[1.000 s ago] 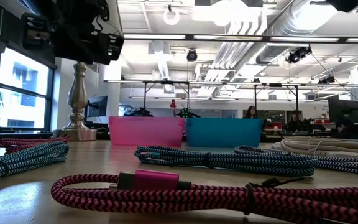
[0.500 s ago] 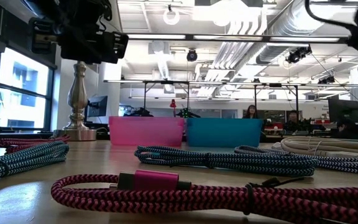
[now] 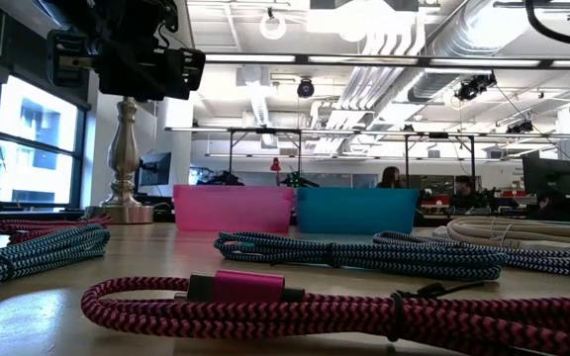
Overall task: Pick & Place USB Port
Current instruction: Put the right black white charger cable into the pink bin
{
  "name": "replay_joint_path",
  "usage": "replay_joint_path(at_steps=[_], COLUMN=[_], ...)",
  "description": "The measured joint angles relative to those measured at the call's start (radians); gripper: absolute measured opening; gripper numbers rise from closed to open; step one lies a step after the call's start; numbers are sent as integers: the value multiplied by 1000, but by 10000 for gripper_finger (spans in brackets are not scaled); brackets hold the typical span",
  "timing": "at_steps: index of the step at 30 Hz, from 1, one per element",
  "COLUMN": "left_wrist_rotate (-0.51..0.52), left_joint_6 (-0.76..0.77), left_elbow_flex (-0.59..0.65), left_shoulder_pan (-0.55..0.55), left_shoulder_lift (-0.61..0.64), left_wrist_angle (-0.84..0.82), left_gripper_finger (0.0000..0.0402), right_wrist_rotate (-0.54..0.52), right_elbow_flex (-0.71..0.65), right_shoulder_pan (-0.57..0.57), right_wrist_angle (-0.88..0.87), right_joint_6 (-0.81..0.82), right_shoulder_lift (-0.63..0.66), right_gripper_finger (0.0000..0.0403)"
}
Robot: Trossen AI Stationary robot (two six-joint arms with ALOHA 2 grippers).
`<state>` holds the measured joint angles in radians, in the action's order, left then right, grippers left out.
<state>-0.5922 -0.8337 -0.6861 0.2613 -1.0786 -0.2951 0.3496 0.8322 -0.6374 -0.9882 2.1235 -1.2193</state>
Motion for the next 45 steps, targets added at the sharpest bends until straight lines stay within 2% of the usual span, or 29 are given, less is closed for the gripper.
replay_joint_path(at_steps=[8, 12, 18, 30, 45], left_wrist_rotate=[1, 1, 1, 1, 1], left_joint_6=[0, 0, 0, 0, 1], left_elbow_flex=[0, 0, 0, 0, 0], left_shoulder_pan=[0, 0, 0, 0, 0], left_shoulder_lift=[0, 0, 0, 0, 0], left_wrist_angle=[1, 0, -3, -9, -15], left_gripper_finger=[140, 140, 140, 140, 140], right_wrist_rotate=[2, 15, 93, 105, 105], right_elbow_flex=[0, 0, 0, 0, 0], right_shoulder_pan=[-10, -16, -50, -66, -107], right_wrist_angle=[104, 112, 113, 182, 183], right_joint_6=[-19, -25, 28, 49, 78], right_shoulder_lift=[-76, -105, -151, -256, -271], right_gripper_finger=[165, 165, 165, 165, 165])
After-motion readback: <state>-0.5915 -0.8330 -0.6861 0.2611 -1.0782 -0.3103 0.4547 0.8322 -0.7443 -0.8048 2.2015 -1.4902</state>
